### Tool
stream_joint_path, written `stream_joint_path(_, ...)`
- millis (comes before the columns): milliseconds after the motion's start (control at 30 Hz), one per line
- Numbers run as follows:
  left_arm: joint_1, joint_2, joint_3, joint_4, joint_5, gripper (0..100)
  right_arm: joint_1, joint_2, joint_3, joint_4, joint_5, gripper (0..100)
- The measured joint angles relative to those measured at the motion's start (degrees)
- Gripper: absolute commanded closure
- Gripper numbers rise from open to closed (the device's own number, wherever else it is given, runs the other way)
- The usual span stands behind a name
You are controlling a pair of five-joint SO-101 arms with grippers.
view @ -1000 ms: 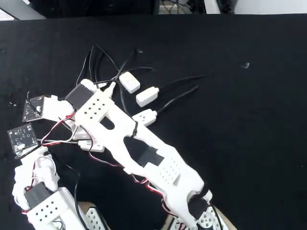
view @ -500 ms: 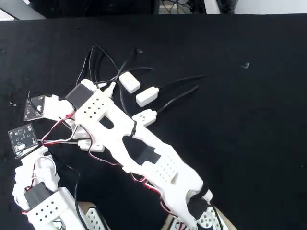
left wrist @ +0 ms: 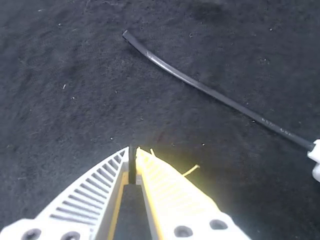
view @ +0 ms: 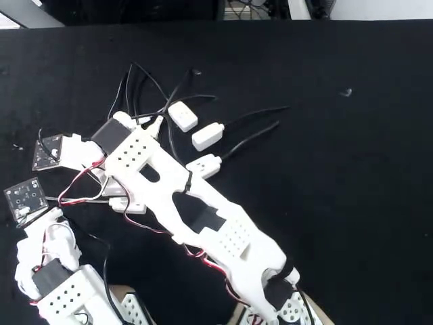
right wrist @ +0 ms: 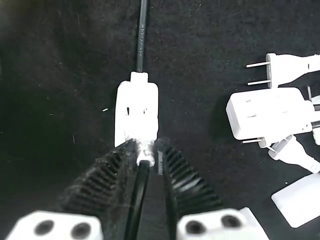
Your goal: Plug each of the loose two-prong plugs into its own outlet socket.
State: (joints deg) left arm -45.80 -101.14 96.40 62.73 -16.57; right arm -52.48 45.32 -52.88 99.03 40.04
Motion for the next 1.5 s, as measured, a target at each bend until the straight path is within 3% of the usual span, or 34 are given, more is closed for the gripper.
stream_joint_path(433,0.0,0.0,0.0,0.0,0.0,97,-1.41,3.52,-5.45,0.09,0.0,98.8)
stream_joint_path(1500,0.0,0.0,0.0,0.0,0.0,97,-2.2,2.2,-1.85,0.18,-1.85,98.8)
